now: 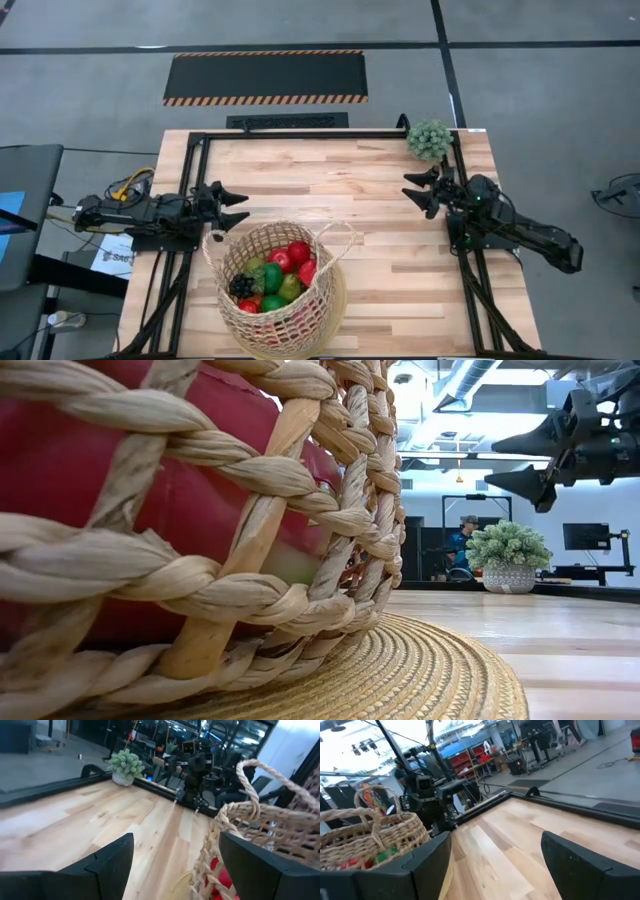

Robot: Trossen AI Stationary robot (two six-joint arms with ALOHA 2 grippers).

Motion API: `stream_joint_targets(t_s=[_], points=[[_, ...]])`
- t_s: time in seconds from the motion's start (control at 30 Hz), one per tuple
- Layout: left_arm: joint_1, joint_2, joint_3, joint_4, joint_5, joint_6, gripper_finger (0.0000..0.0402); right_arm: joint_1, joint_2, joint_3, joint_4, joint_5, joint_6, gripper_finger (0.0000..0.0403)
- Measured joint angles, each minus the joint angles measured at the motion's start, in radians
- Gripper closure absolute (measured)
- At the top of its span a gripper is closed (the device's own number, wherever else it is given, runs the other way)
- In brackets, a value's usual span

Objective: Build produce basket
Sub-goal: Return to Home Position

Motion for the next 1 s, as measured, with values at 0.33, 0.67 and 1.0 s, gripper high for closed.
stream_joint_targets(t_s=[0.33,0.67,1.0], points=[[0.000,0.000,0.000,-0.002,0.000,0.034,0.0123,0.001,0.013,0.000,-0.009,0.002,0.002,0.0076],[0.000,0.000,0.000,-0.003,0.000,0.035,0.0123,0.001,0.013,0.000,-0.013,0.002,0.002,0.0076],[0.000,0.000,0.000,-0.003,0.000,0.039,0.0123,0.001,0.013,-0.001,-0.016,0.002,0.002,0.0076]])
